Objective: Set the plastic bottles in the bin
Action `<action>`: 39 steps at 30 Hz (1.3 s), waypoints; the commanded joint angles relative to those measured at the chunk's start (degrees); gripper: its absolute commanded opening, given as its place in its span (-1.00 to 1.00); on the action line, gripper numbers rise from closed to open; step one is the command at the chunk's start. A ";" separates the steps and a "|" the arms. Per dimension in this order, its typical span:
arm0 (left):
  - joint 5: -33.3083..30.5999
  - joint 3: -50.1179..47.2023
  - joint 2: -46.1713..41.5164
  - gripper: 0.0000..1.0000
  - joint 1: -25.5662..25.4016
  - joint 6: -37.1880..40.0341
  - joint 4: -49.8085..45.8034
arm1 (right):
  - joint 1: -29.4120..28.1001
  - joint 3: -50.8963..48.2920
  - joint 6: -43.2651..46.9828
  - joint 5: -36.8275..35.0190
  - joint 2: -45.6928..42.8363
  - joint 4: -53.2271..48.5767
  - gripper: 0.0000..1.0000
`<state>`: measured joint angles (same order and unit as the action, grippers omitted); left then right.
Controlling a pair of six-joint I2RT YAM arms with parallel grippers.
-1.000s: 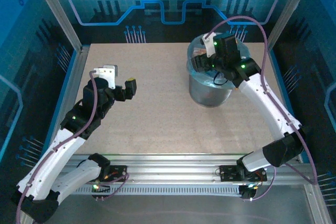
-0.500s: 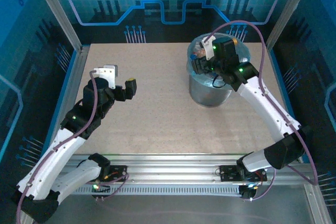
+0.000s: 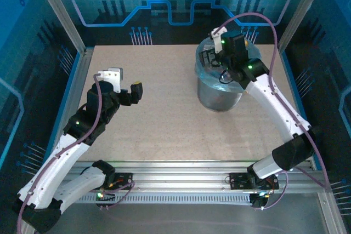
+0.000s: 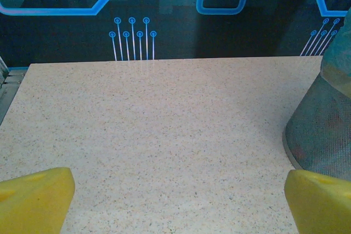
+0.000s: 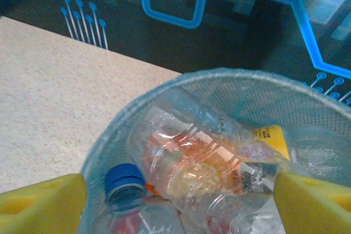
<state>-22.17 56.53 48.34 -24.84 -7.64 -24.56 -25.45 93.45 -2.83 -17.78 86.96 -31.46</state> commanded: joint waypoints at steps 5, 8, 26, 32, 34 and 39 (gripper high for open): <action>-0.20 1.04 -1.03 0.98 0.43 -0.47 0.41 | -0.08 -2.75 -1.39 -4.37 1.99 0.80 0.82; -0.20 1.04 -1.01 0.98 0.41 -0.41 0.50 | -0.04 -4.59 -1.61 -3.94 1.77 0.92 0.82; -0.36 2.78 -0.50 0.98 0.46 0.25 0.67 | 0.67 0.15 -1.88 -0.74 -0.86 -0.38 0.81; -0.85 3.11 -0.74 0.98 0.41 0.55 0.57 | 0.62 3.66 -2.23 -0.11 -5.08 0.26 0.83; -1.19 2.73 -0.96 0.98 0.42 0.69 0.72 | 0.68 1.91 -2.53 0.06 -7.87 1.10 0.83; -4.88 -1.55 -2.31 0.98 0.45 1.98 4.71 | 2.16 -10.10 -4.33 -5.72 -18.49 6.03 0.83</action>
<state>-23.64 57.32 47.51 -24.86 -7.18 -23.49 -24.75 88.77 -5.06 -19.55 74.04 -28.16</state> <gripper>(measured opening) 0.989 0.914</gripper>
